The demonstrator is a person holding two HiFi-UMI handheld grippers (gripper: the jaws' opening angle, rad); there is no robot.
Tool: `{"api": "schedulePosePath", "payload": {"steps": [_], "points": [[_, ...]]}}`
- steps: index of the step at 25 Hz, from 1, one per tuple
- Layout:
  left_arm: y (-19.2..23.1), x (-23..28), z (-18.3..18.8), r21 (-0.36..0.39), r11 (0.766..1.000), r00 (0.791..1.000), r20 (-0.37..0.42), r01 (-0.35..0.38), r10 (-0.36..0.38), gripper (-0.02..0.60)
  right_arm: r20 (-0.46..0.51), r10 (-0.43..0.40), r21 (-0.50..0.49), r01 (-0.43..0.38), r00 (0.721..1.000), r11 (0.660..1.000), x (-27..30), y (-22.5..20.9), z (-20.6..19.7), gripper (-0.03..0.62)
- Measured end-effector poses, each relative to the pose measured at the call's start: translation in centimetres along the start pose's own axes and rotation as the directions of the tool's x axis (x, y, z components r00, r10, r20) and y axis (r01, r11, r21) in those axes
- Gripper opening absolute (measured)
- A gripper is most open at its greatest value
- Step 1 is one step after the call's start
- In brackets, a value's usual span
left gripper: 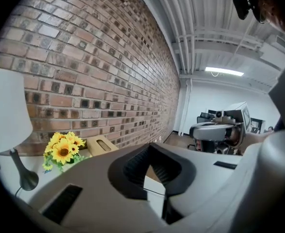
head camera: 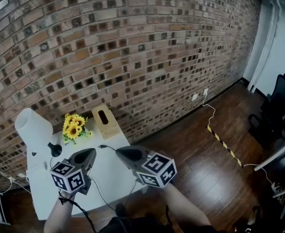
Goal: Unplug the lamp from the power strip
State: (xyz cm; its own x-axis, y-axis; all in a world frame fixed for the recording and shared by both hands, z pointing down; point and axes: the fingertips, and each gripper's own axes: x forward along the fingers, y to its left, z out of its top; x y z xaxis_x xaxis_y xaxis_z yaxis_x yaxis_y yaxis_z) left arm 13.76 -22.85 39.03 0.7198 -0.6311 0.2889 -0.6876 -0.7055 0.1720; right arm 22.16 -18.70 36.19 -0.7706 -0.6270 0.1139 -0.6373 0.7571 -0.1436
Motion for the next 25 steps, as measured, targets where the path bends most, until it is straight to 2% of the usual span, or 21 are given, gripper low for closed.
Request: {"api": "schedulePosePath", "payload": {"steps": [7,10,13,21,25], "points": [[-2.1,-1.7,1.0,0.065,0.993,0.995,0.03,-0.098,0.096,0.002,0.078,0.04,-0.053,-0.036,0.996,0.998,-2.6,0.8,1.0,0.003],[-2.8,-3.0,1.6,0.123,0.979,0.986,0.053,-0.163,0.158,0.002,0.094,0.076,-0.071,-0.069,0.993,0.995,-3.2,1.3,1.5,0.003],[-3.9,-4.1,2.4,0.162,0.967,0.979,0.086,-0.198,0.186,0.002,0.072,0.122,-0.077,-0.116,0.99,0.99,-3.7,1.8,1.0,0.003],[-5.9,-8.0,1.5,0.147,0.947,0.956,0.114,-0.285,0.27,0.003,0.028,0.257,-0.078,-0.254,0.966,0.964,-3.8,5.2,-0.6,0.005],[-6.2,-9.8,0.3,0.13,0.937,0.945,0.099,-0.324,0.313,0.003,0.007,0.285,-0.069,-0.284,0.958,0.956,-3.1,6.4,-1.8,0.005]]}}
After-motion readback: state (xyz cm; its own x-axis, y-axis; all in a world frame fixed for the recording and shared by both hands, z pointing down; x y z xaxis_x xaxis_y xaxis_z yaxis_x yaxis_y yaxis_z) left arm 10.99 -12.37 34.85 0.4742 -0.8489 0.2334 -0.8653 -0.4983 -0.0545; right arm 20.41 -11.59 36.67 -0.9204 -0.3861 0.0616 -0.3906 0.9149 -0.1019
